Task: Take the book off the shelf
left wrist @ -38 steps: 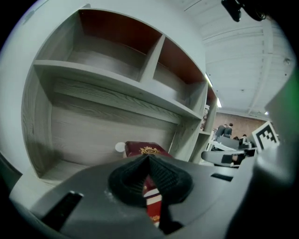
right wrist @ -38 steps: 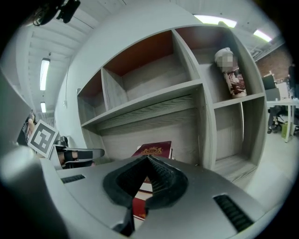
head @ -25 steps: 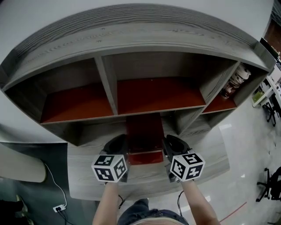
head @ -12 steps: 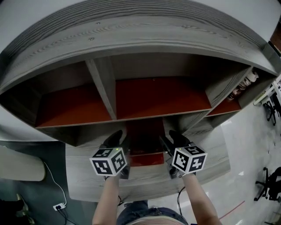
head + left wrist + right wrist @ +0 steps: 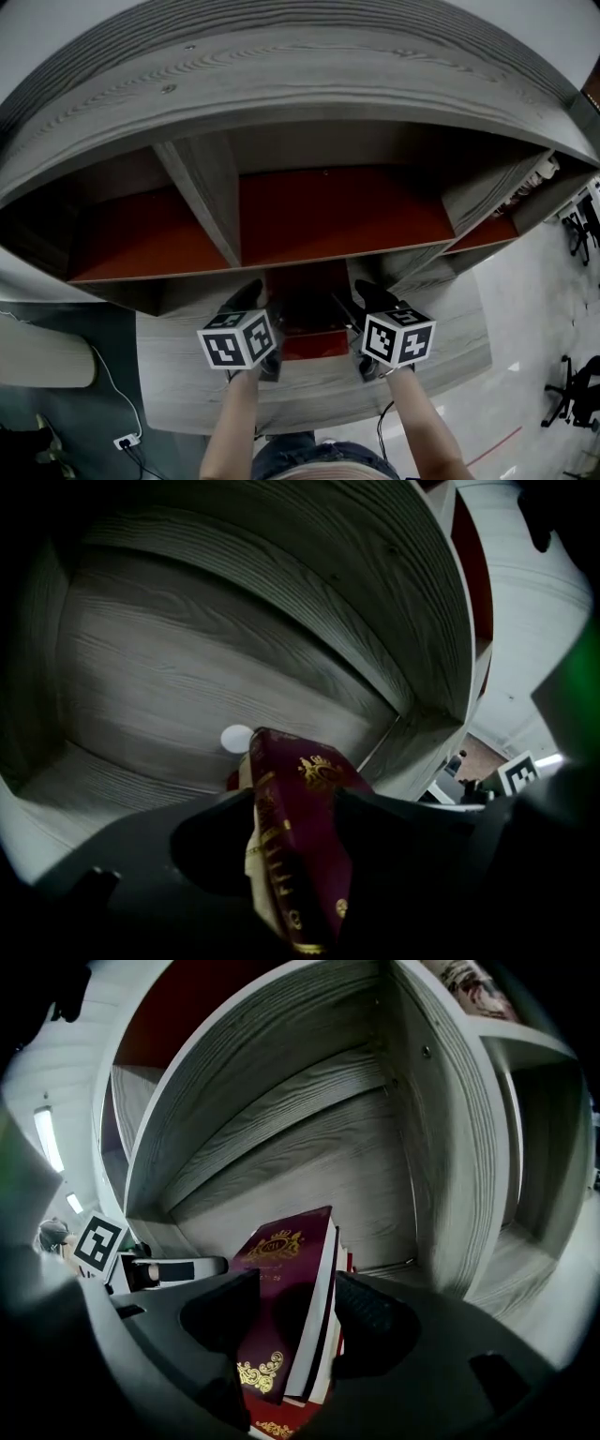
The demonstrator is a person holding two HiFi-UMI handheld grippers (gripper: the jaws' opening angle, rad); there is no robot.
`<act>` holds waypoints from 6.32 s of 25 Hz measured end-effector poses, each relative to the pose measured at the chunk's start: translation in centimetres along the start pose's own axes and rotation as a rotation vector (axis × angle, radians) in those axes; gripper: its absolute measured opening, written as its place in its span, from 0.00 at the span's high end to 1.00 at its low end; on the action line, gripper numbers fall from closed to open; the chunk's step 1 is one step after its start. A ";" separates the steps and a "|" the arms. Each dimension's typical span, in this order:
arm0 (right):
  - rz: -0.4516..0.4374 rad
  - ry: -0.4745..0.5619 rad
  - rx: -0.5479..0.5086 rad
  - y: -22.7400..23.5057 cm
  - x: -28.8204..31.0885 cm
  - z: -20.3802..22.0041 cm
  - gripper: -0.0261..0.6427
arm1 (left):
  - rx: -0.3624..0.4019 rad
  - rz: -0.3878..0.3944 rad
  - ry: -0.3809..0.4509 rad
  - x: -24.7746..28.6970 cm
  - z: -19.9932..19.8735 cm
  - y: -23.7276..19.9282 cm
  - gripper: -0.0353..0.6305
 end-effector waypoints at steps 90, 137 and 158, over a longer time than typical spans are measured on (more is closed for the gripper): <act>-0.045 0.188 -0.059 -4.5 -12.9 4.7 0.65 | 0.106 -0.027 0.154 -10.2 5.8 10.0 0.58; -0.042 0.304 -0.063 -5.3 -24.6 11.2 0.67 | 0.155 -0.021 0.222 -17.9 13.4 18.0 0.58; -0.031 0.318 -0.067 -6.0 -26.4 13.0 0.67 | 0.156 -0.014 0.224 -19.3 15.0 18.8 0.58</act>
Point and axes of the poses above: the fingertips, and each gripper's own axes: x forward along the fingers, y to its right, z out of its underside, the point moved 6 cm from there along -x, backward along the fingers, and after that the axes turned 6 degrees about z, right-handed, at the moved point
